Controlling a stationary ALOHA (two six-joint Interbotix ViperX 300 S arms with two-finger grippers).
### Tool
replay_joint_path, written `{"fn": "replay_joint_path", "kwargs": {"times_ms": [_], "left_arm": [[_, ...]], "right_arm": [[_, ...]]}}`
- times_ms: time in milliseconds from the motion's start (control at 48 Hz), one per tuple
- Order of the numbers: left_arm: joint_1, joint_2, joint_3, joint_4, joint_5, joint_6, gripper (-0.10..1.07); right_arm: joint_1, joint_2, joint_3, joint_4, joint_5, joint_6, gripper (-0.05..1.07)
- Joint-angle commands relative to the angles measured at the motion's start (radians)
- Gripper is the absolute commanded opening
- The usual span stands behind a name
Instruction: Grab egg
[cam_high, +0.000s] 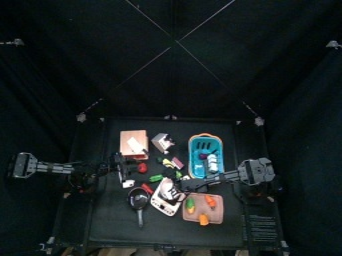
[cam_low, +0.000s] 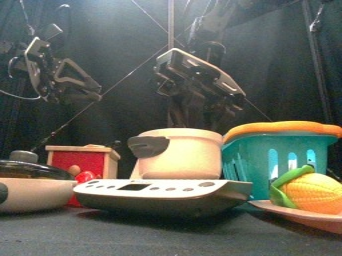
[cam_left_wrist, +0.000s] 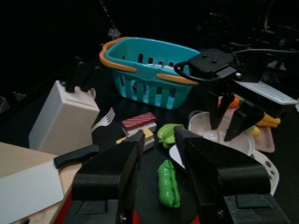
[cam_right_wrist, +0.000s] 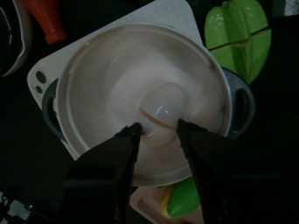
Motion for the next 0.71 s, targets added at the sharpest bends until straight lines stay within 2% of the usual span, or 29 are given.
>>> {"fn": "replay_joint_path", "kwargs": {"times_ms": [0,688], "left_arm": [[0.003,0.0,-0.011,0.002,-0.003,0.002,0.75],[0.003,0.0,-0.008,0.002,-0.003,0.002,0.75]], "right_arm": [[-0.006,-0.017,-0.009,-0.003,-0.015,-0.005,0.79],[-0.014,0.041,-0.006,-0.032,-0.014,-0.011,0.77]]}}
